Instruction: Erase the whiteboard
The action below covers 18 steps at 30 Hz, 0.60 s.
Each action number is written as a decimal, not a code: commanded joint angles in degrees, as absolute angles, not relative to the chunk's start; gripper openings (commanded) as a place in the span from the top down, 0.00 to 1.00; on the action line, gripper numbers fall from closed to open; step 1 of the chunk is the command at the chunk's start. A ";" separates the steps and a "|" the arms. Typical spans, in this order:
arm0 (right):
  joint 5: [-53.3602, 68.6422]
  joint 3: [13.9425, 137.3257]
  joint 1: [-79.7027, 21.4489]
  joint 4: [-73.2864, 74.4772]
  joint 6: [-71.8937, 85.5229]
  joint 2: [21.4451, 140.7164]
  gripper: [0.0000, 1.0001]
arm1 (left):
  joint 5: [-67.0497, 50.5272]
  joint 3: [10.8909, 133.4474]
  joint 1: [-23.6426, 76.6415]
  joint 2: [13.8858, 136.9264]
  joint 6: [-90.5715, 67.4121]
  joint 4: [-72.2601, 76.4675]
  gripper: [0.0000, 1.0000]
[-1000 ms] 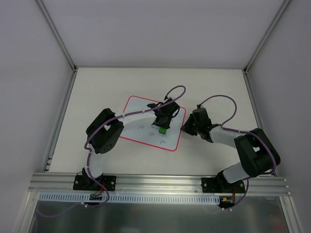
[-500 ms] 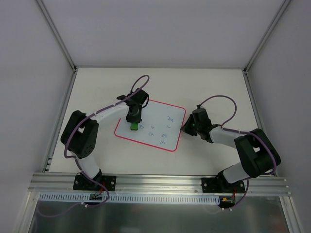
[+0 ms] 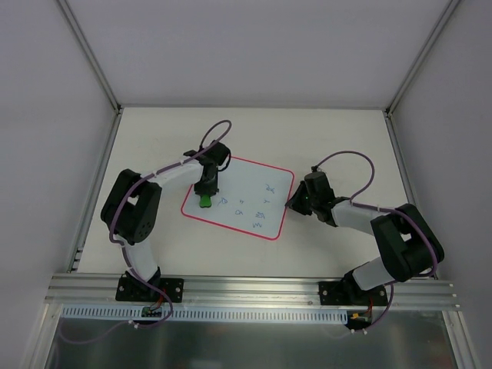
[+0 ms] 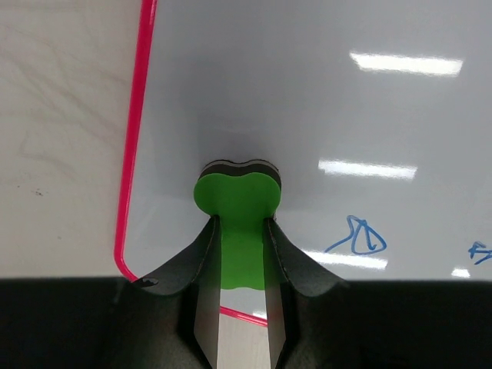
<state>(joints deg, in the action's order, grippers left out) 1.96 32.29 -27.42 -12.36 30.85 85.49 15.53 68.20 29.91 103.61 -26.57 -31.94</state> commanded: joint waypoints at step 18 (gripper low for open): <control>0.35 28.74 -27.86 -5.80 30.32 85.60 0.87 | 10.54 71.90 51.25 110.50 -36.91 -29.53 1.00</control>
<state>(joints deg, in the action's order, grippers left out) 1.65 31.38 -27.42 -12.78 30.87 84.68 13.78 76.86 53.78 111.11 -34.06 -24.05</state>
